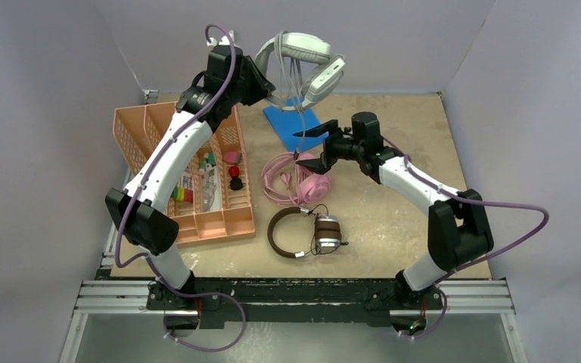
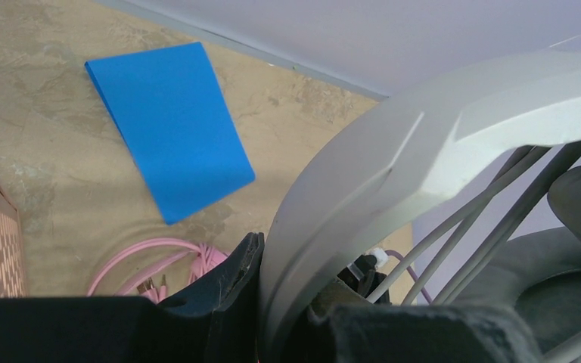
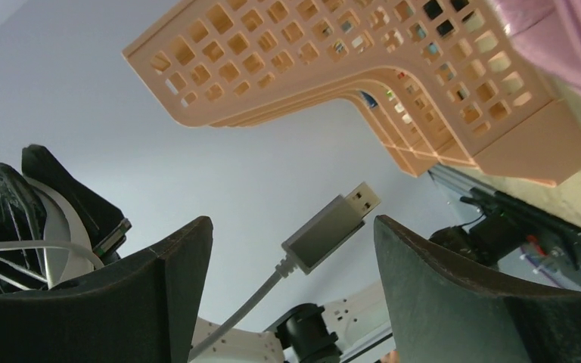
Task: Wrap the headphones
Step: Wrap the headphones cable around the headphones, then place the headphones at the center of the board.
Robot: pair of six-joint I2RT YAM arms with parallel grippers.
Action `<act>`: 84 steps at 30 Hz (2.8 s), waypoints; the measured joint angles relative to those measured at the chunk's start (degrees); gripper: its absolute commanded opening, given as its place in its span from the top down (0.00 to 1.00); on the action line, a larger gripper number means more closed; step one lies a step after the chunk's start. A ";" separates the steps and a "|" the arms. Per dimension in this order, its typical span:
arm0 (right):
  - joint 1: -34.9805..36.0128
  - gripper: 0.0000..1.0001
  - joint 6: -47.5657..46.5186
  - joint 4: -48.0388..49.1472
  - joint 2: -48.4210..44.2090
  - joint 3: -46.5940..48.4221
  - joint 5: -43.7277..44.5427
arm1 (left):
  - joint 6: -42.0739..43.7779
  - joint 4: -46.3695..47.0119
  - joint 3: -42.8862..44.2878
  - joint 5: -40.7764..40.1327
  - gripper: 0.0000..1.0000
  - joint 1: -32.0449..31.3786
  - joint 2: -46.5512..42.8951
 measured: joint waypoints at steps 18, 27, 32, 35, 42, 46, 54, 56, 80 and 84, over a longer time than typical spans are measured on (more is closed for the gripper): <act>2.97 0.58 9.20 7.43 -1.70 -3.06 3.82 | 1.46 -0.35 -0.02 -0.22 1.00 0.17 0.00; 2.91 1.00 8.04 10.36 -1.20 -3.08 5.97 | 1.46 0.04 -2.49 4.02 1.00 0.28 -0.68; 0.92 1.00 3.06 13.05 -1.27 -5.05 9.14 | 1.97 0.24 -4.31 9.35 1.00 0.28 -0.79; -2.80 1.00 -1.86 16.11 -1.75 -8.22 10.03 | 4.33 0.15 -5.25 12.76 1.00 0.09 -0.31; -14.53 1.00 -16.61 23.43 -5.44 -16.39 5.73 | 7.56 1.33 -7.13 12.81 1.00 -5.92 5.84; -22.23 1.00 -24.68 26.53 -6.40 -22.53 -0.96 | 8.22 4.96 -6.78 13.46 1.00 -12.63 12.68; -33.33 1.00 -43.47 23.52 -9.86 -31.67 -6.73 | 15.23 7.96 -3.54 11.67 1.00 -20.68 21.92; -34.64 1.00 -47.67 21.66 -12.20 -33.24 -6.45 | 17.44 8.20 -1.64 11.10 1.00 -21.99 23.30; -38.66 0.83 -64.63 14.45 -3.32 -35.89 4.24 | 16.26 16.87 -1.42 -4.35 1.00 -27.98 35.56; -38.66 0.63 -65.05 14.01 -3.08 -34.93 4.76 | 15.39 20.28 -3.61 -4.50 1.00 -27.98 35.58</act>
